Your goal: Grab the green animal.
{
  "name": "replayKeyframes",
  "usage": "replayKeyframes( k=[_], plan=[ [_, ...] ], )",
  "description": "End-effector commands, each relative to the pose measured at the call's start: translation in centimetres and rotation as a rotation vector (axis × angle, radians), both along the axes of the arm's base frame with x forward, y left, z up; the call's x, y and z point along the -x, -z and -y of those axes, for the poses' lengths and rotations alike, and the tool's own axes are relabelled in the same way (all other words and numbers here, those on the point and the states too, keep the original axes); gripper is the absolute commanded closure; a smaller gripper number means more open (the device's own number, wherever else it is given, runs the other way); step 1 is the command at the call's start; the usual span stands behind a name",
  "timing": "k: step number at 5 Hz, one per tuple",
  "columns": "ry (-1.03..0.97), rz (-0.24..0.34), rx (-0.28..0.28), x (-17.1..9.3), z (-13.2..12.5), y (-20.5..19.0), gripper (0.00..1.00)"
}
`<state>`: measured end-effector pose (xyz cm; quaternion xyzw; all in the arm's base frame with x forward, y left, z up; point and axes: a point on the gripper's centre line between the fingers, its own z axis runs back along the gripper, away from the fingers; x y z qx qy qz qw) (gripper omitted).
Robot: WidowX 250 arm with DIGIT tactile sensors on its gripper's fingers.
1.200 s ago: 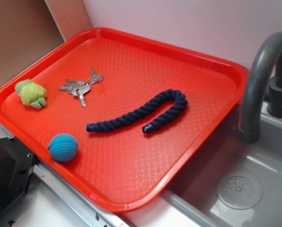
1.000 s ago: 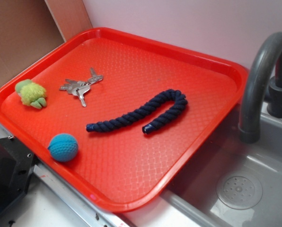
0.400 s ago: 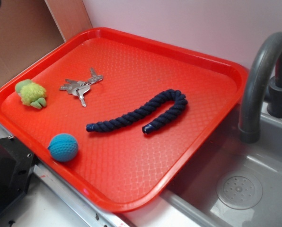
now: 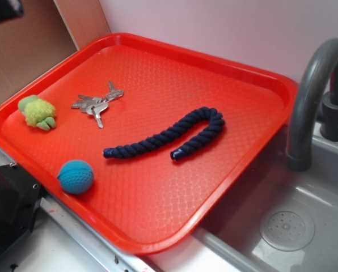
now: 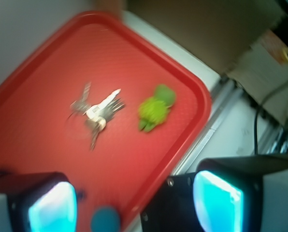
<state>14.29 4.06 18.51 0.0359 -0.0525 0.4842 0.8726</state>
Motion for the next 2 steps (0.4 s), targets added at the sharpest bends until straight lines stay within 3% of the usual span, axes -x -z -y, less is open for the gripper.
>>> replayKeyframes(
  k=[1, 2],
  plan=[
    [-0.513, 0.006, -0.072, -1.0, -4.5, 3.7, 0.00],
    [-0.647, -0.026, -0.138, -0.9, -6.4, 6.9, 0.00]
  ],
)
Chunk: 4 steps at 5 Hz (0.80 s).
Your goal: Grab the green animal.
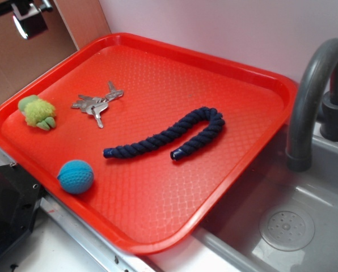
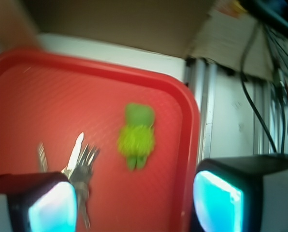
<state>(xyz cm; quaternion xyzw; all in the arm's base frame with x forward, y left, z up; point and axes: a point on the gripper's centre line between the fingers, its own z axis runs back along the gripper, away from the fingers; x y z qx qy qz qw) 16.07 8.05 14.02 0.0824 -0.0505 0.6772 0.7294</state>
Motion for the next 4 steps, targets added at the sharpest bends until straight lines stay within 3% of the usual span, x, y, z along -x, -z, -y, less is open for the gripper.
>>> replayKeyframes(
  k=[1, 4],
  plan=[
    [-0.200, -0.034, -0.104, 1.1, -3.6, 4.4, 0.00],
    [-0.084, -0.026, -0.231, 1.3, -4.5, 9.0, 0.00]
  ],
)
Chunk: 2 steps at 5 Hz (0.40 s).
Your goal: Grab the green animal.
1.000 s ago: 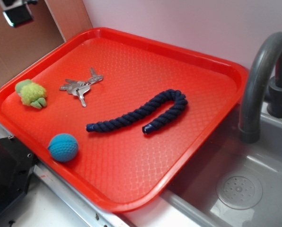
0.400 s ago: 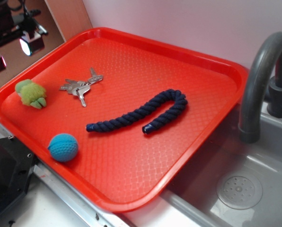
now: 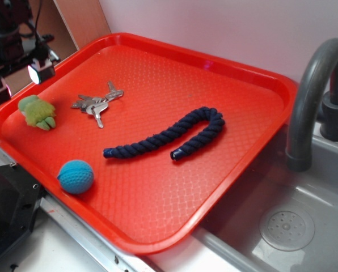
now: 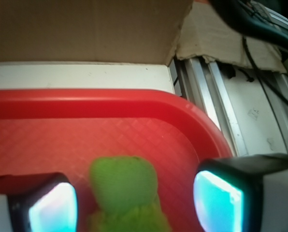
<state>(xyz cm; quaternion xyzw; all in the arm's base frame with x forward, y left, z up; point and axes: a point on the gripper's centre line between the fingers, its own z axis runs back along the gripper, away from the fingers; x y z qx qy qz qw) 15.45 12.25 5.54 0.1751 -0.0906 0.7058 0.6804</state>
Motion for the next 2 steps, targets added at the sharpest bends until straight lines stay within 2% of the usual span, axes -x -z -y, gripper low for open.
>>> replayKeyframes(
  k=[1, 2],
  plan=[
    [0.059, 0.022, -0.084, 0.6, 0.1, 1.9, 0.00],
    [0.094, 0.007, -0.110, 0.4, 0.5, 3.3, 0.00]
  ],
)
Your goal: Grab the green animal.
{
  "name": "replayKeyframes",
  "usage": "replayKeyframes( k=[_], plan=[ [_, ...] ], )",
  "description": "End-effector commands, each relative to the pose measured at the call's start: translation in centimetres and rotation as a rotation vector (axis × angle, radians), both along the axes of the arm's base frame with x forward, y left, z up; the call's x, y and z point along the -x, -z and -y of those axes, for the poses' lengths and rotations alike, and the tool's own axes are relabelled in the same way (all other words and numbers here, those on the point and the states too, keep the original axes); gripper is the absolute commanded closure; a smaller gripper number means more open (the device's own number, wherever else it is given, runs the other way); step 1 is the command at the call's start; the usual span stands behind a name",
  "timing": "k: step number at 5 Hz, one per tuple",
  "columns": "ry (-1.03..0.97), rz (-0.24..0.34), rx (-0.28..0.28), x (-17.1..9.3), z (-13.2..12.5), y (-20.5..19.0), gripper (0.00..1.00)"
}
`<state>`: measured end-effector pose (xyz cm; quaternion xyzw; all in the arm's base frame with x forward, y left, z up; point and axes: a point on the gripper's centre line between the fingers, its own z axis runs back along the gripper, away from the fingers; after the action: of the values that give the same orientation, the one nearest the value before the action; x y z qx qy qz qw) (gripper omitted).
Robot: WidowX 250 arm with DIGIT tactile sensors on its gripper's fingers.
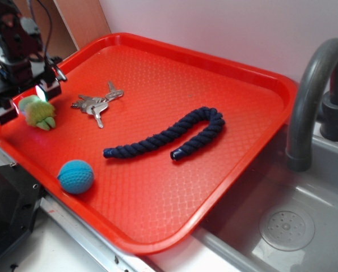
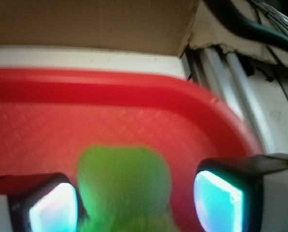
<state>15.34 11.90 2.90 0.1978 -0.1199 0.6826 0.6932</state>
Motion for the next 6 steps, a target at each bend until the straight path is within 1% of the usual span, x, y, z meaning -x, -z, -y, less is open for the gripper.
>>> replayKeyframes(
  k=[1, 2, 3, 4, 5, 6],
  plan=[
    [0.053, -0.004, -0.059, 0.2, 0.6, 1.6, 0.00],
    [0.063, 0.006, -0.071, 0.3, 0.8, 2.0, 1.00],
    [0.039, 0.035, -0.067, 0.6, 1.1, 1.6, 1.00],
    [0.013, 0.134, 0.021, -0.1, 0.5, -1.4, 1.00],
    [0.091, 0.181, 0.010, -2.1, -0.2, -6.0, 1.00],
    [0.333, 0.142, 0.093, -4.4, -0.4, -10.3, 1.00]
  ],
)
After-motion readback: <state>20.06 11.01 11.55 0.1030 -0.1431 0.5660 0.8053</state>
